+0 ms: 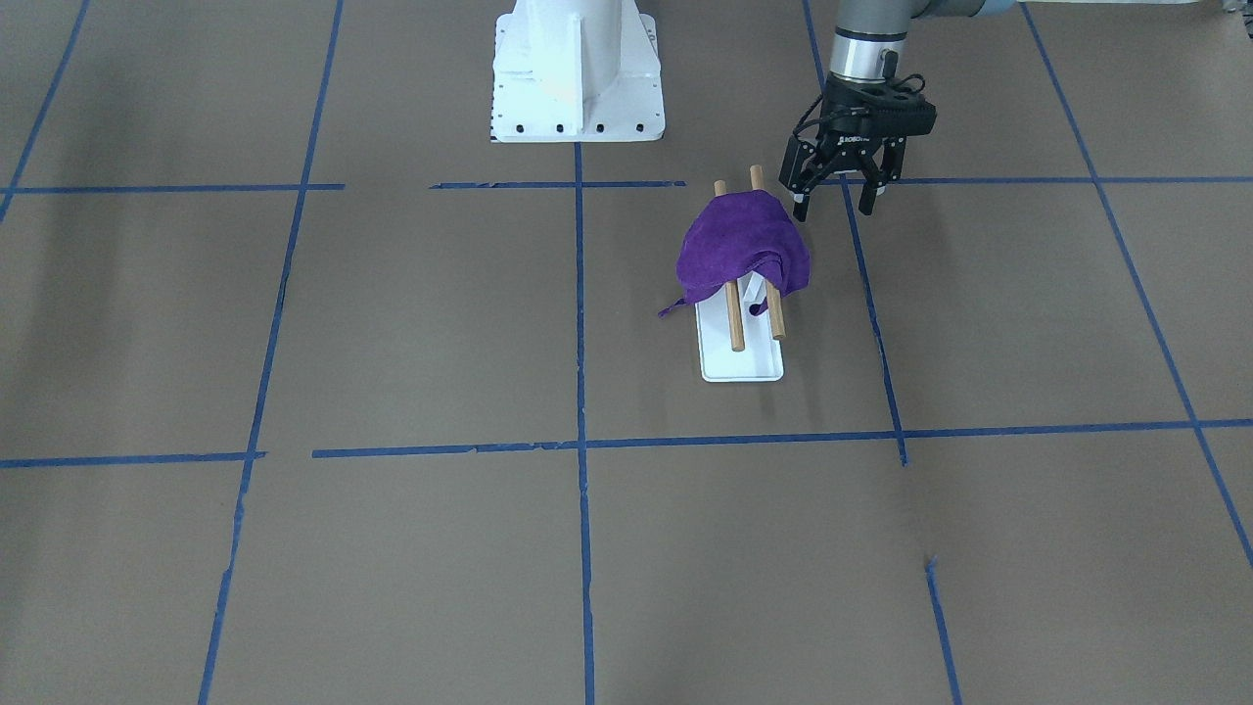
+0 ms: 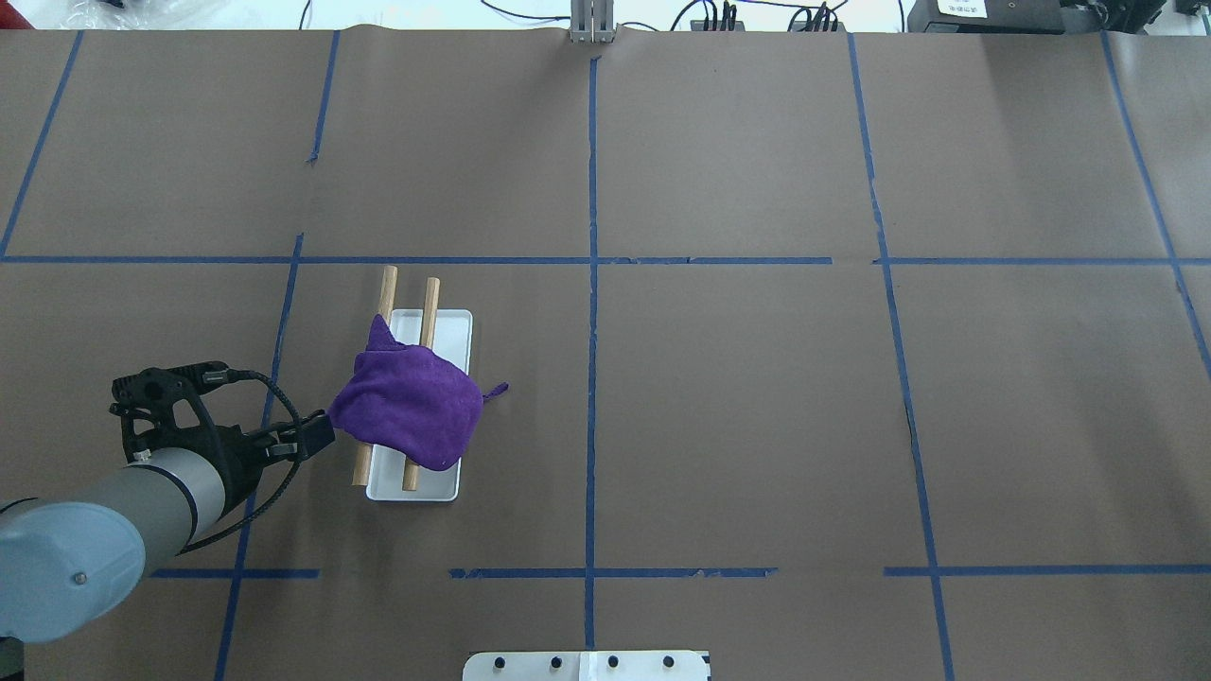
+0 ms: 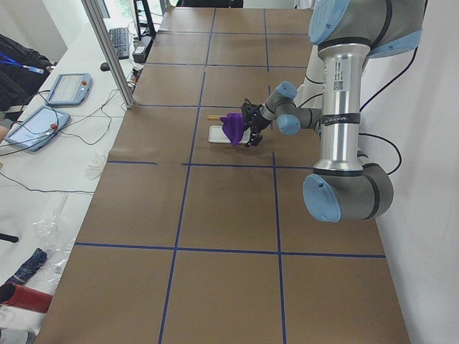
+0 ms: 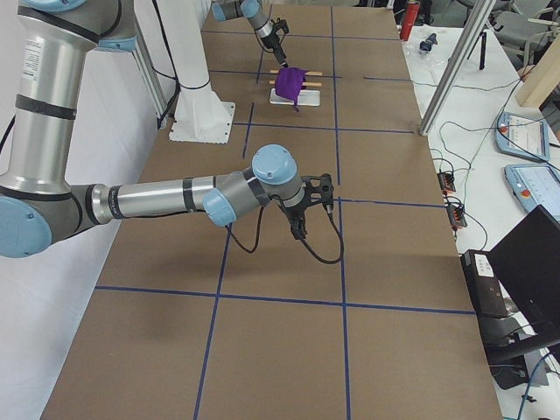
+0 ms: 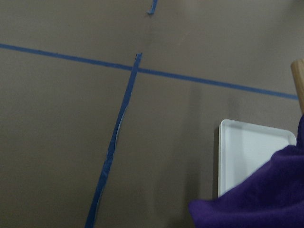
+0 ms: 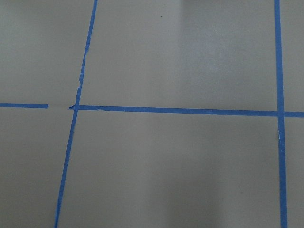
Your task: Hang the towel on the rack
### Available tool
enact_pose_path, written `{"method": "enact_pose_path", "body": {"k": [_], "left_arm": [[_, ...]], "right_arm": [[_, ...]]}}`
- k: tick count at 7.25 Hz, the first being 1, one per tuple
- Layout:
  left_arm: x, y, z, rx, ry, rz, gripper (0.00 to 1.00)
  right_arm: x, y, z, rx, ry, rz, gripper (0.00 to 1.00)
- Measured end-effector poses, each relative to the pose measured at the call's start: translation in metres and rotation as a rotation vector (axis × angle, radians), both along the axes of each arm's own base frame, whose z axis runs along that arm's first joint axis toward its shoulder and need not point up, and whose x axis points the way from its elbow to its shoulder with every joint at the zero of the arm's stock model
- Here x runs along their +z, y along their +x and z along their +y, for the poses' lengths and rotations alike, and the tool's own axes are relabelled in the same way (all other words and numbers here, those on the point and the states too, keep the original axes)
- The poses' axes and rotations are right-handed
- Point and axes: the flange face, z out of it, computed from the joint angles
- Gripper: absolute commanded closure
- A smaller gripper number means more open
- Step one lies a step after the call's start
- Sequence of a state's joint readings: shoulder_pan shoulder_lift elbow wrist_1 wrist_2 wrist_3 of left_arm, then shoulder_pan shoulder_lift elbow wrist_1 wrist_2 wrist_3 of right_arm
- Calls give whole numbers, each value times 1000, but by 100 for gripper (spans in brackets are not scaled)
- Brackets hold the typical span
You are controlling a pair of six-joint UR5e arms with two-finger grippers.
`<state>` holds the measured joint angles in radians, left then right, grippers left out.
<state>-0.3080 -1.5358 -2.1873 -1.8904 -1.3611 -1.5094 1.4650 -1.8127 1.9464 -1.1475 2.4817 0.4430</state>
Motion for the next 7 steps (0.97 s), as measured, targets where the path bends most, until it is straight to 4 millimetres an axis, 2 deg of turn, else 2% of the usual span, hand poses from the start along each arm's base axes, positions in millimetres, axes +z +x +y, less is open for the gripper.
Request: {"method": "enact_pose_path", "body": {"k": [1,3,5,7], "left_arm": [[-8,-10,-13,68,-28,21,0],[-17,-42,-43,172,-65,56,0],[-21,-90,-74,241,-75,91,0],[-26,-139,-96,284,-32,45,0]], "right_arm": [[3,0,1,1,-11,2,0],[7,0,3,2,-32,5,0],[12,-5,3,-9,-64,16,0],[19,-19,2,-46,-81,47,0]]}}
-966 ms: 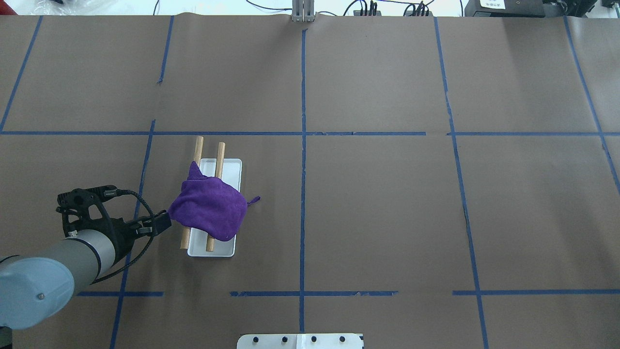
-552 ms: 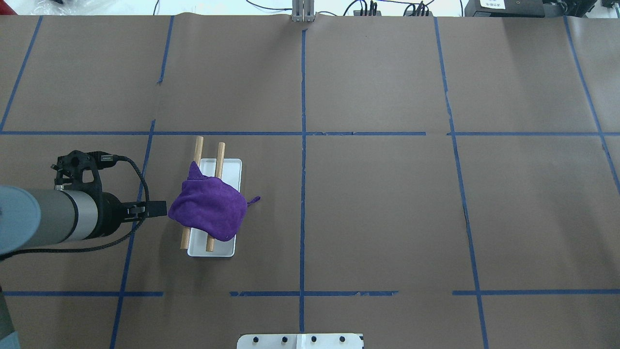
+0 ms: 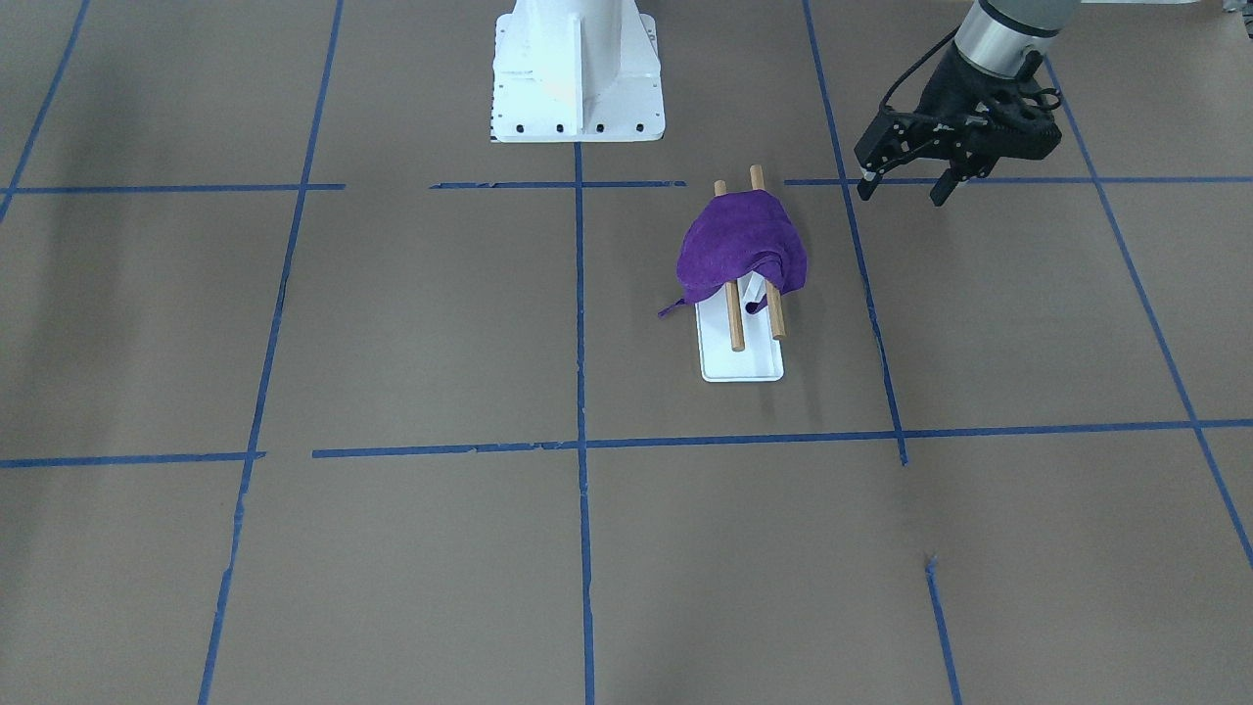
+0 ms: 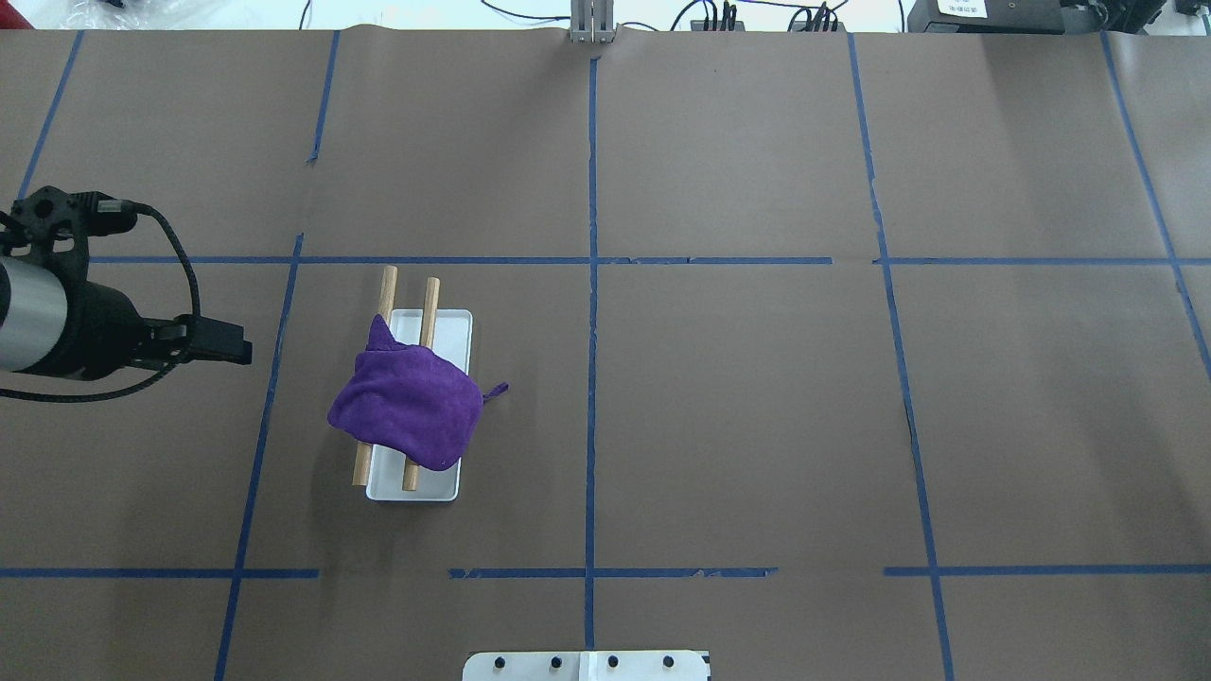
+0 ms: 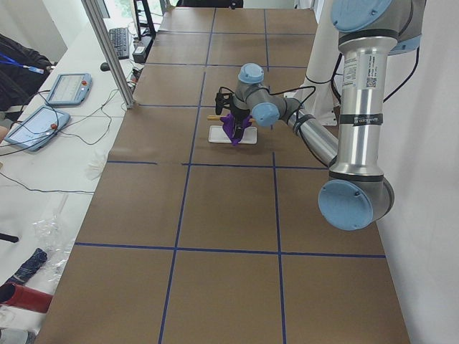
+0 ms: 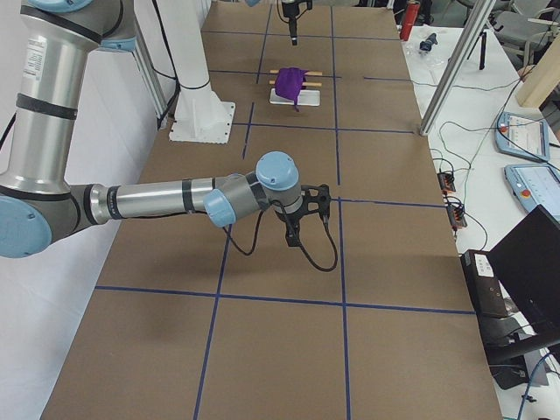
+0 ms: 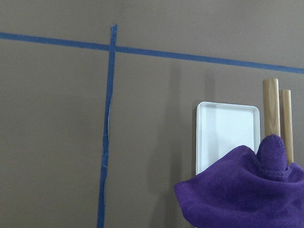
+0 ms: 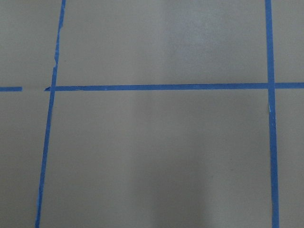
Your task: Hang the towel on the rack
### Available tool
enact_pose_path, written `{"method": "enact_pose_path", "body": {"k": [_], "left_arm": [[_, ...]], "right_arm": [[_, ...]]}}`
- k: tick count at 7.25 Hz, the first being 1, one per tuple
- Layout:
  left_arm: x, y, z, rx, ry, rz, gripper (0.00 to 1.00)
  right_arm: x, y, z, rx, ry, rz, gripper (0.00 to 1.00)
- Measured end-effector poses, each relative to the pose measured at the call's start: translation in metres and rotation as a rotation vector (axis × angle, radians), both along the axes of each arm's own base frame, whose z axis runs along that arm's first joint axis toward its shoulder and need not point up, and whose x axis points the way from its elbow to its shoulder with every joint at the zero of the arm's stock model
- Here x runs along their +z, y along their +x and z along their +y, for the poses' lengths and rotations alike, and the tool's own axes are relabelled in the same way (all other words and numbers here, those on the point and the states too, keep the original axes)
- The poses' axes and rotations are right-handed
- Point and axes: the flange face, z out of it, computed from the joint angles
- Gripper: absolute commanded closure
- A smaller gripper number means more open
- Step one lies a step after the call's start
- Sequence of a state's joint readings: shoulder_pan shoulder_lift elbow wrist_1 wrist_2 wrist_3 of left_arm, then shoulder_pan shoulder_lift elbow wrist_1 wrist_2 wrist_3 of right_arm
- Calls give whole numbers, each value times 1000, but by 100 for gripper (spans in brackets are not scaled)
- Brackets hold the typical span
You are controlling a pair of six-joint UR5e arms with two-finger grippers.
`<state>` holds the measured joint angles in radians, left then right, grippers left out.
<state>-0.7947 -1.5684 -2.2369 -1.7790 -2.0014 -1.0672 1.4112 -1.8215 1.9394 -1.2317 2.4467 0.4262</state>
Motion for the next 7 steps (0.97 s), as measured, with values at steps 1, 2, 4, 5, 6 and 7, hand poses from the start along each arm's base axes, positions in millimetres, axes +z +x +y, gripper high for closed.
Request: {"method": "enact_pose_path", "body": {"k": [1,2,4,5,6,7], "left_arm": [[2,-27,-13,12,47,-55,0],[10,-54,-26,26,99,-111,0],[37,-98,-51,89,175,-212,0],[59,-129,-68,120,190,-239,0],[89,-167,-85,153,197,-250,0],[126,-212,-101,178,203,-258,0]], "right_arm": [[7,-1,0,-28,-4,24,0],[17,6,-1,-69,0,64,0],[20,32,-22,-140,16,158,0],[16,50,-38,-163,18,180,0],[16,66,-51,-171,13,183,0],[24,81,-61,-164,-3,168,0]]}}
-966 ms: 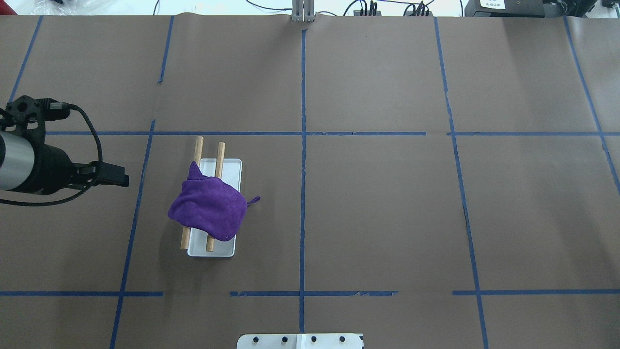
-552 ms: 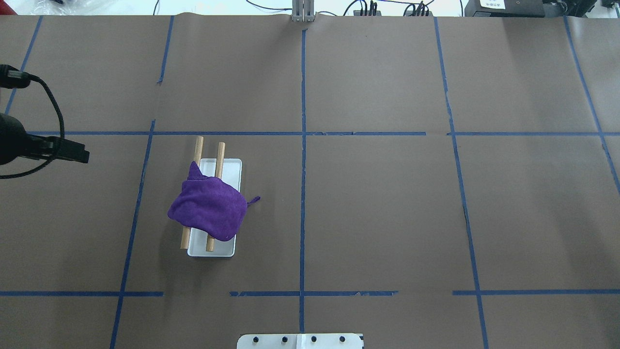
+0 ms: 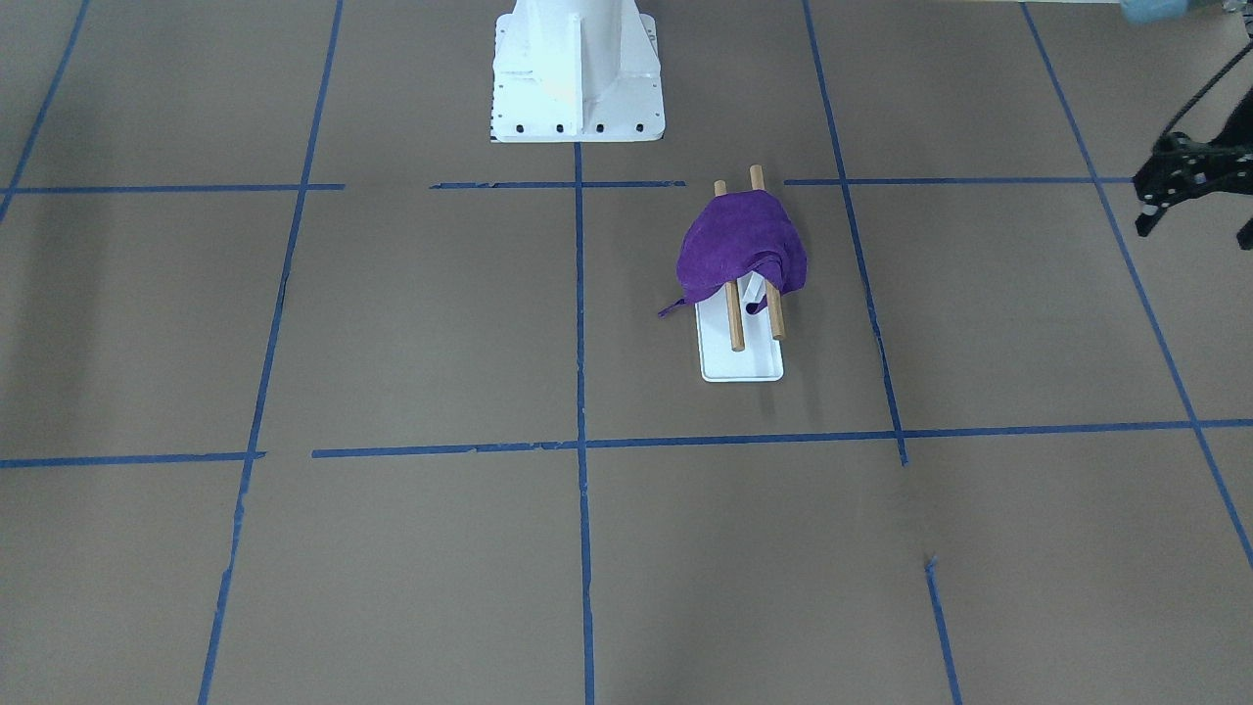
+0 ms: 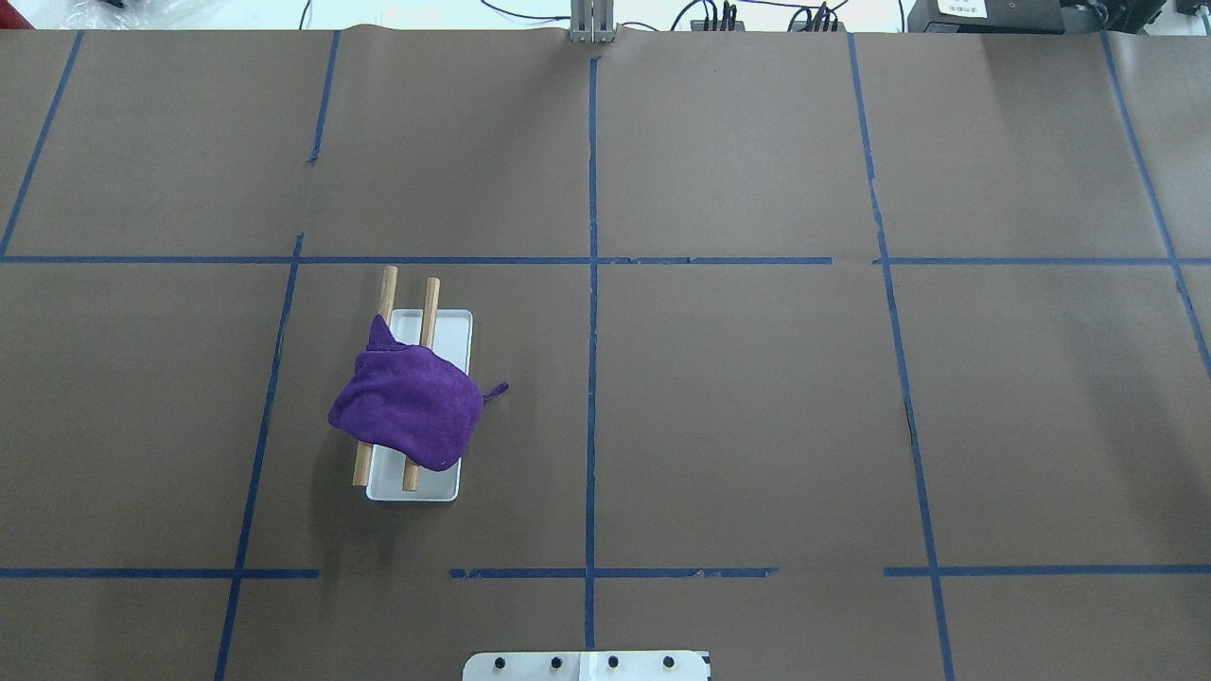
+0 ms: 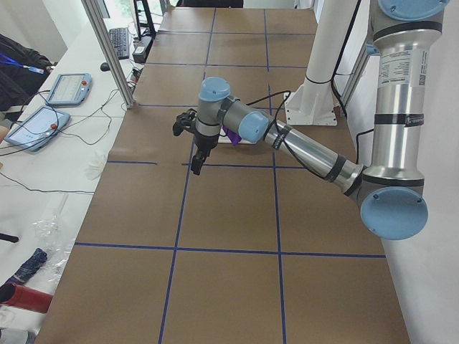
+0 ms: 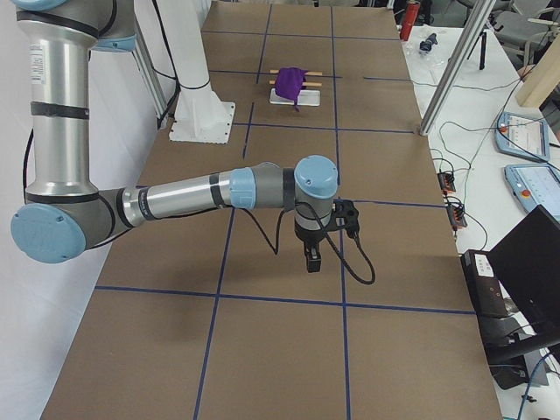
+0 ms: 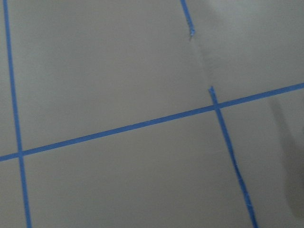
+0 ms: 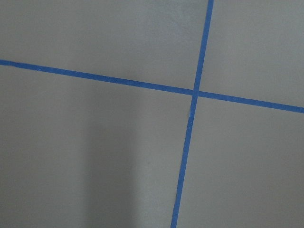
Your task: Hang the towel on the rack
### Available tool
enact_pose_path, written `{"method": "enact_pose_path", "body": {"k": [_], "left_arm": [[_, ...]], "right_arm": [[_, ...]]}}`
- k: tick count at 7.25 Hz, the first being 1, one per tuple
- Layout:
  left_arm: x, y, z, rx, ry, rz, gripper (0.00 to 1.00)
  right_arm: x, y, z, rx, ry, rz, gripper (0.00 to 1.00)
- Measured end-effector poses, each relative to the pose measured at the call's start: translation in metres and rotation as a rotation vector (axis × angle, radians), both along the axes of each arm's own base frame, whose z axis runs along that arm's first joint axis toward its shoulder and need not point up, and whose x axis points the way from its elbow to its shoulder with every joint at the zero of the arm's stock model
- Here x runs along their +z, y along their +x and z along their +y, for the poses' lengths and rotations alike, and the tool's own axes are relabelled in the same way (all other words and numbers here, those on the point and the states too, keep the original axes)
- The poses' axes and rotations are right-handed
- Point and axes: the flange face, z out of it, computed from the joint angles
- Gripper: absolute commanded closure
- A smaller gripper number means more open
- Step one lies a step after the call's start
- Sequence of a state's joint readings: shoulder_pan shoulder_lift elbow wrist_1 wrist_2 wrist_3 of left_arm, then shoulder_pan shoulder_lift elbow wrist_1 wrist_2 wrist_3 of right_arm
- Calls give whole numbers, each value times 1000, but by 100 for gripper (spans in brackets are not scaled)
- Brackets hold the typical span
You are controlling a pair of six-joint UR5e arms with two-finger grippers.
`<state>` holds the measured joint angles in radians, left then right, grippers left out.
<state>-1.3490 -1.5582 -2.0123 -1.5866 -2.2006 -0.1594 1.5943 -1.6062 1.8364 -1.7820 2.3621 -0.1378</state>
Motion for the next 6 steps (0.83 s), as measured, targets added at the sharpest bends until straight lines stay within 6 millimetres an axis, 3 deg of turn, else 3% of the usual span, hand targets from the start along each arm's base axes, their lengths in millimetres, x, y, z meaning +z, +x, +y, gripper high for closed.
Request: {"method": "enact_pose_path", "body": {"k": [1,3,4,6], "left_arm": [[39,-41,-10,7,-11,-11,0],[107,-88,-6,19,-61,-31,0],[133,-104,2,23,-85,-37,0],[171,-116,12,14,-153,-35,0]], "right_arm": [[13,14,-6,23,-26,-29,0],[36,31,-7,57,-57,-43,0],[40,33,-11,57,-41,-15,0],[37,27,-20,50,21,10,0]]}}
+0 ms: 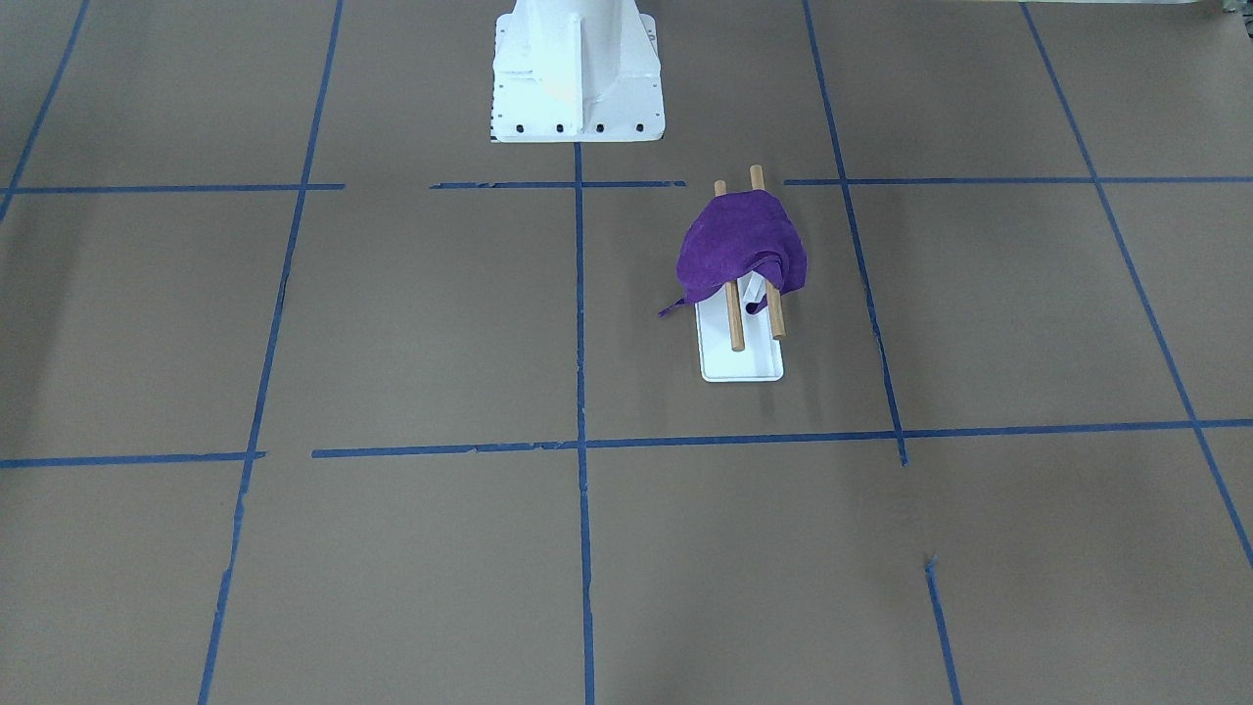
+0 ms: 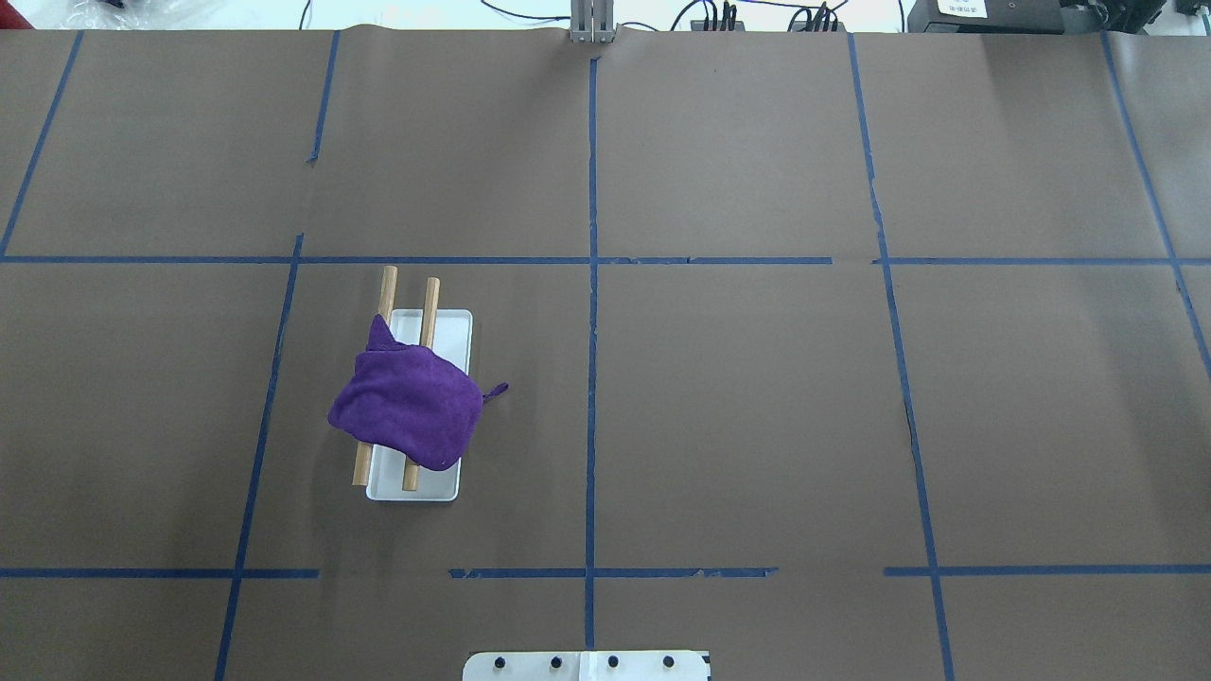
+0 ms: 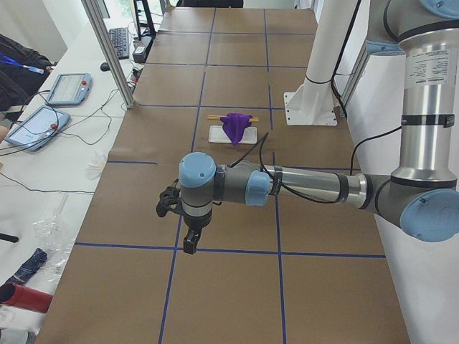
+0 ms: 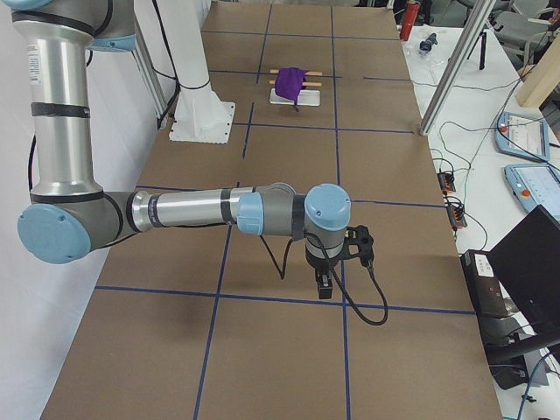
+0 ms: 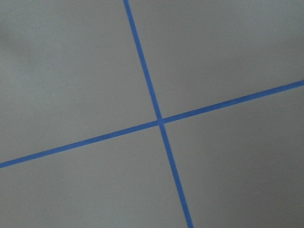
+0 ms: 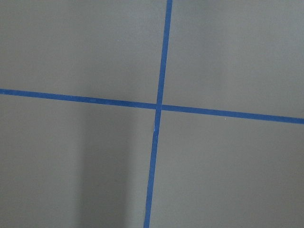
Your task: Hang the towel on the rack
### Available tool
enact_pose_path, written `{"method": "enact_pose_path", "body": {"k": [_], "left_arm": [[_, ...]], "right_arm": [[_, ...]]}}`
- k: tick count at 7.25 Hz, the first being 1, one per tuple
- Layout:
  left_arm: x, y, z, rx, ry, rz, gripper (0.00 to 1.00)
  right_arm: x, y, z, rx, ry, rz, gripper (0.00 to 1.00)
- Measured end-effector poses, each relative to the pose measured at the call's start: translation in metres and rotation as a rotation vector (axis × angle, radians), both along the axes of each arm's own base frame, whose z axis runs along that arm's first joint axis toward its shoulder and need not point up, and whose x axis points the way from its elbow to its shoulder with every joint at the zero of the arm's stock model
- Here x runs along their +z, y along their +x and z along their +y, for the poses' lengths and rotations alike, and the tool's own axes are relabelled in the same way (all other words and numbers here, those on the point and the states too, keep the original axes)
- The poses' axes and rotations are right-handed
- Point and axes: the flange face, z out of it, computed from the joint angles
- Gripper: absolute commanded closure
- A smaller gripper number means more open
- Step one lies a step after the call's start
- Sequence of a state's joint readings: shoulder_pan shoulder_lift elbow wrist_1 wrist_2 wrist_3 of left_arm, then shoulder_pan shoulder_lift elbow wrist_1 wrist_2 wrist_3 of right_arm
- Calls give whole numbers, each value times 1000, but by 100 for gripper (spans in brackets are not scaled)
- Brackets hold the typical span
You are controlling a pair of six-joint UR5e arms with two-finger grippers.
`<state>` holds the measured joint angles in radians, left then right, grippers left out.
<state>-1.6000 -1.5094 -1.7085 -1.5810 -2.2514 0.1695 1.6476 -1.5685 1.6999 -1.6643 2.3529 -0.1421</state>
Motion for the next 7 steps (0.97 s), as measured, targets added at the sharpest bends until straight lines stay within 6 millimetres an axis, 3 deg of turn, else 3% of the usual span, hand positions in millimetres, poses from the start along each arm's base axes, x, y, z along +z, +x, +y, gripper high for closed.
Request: {"method": "enact_pose_path", "body": {"k": [2,7], "left_arm": [[19,0,5,-50,-78,13,0],[9,7,2,-151,-159,79,0]], "right_arm": [[1,-3,-1,15,-9,-2,0],[7,-4,2,24,-33,-8,0]]}}
